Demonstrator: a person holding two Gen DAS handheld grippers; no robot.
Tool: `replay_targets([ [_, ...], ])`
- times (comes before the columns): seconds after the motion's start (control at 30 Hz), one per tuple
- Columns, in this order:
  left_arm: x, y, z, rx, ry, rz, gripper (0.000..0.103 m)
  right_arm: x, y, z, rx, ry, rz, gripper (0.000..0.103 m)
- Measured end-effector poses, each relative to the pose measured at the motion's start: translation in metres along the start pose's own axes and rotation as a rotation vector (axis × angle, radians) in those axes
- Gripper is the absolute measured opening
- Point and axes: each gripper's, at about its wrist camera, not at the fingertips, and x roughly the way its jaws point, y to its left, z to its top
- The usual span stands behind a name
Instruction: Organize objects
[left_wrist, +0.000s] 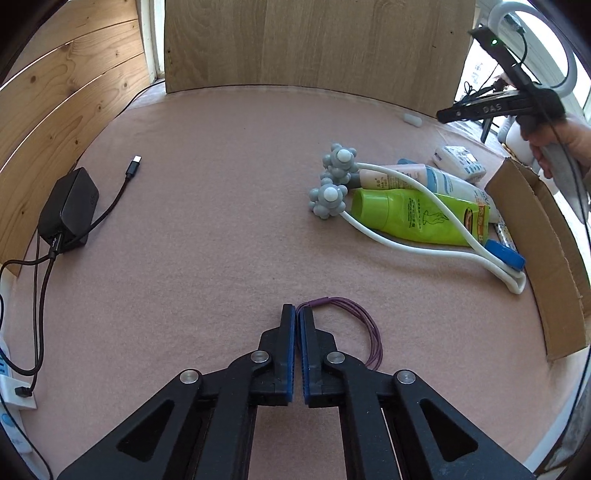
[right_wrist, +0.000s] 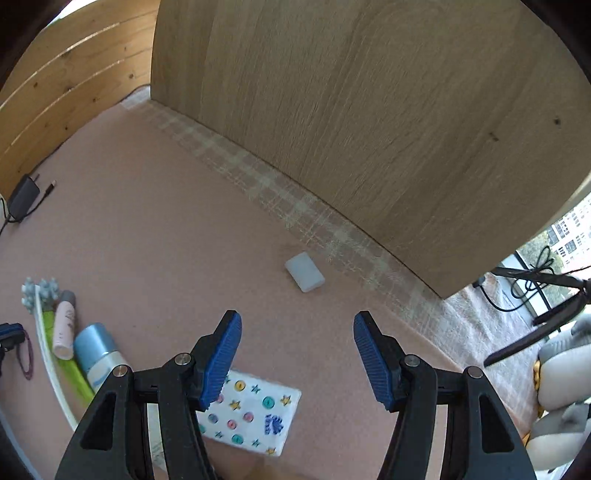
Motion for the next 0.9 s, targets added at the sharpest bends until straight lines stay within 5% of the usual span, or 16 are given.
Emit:
replay_targets([
  [0.27, -0.014, 0.015, 0.001, -0.040, -0.006, 0.006, 0.002, 0.051, -0.015, 0.019, -0.012, 0.060, 0.068, 0.037],
  [0.6, -0.023, 0.015, 0.001, -0.032, -0.008, 0.009, 0.002, 0.058, -0.010, 0.035, -0.063, 0.112, 0.124, 0.018],
  [0.9, -0.032, 0.013, -0.005, -0.036, -0.021, 0.011, 0.002, 0.048, -0.002, 0.037, -0.020, 0.086, 0.070, 0.004],
])
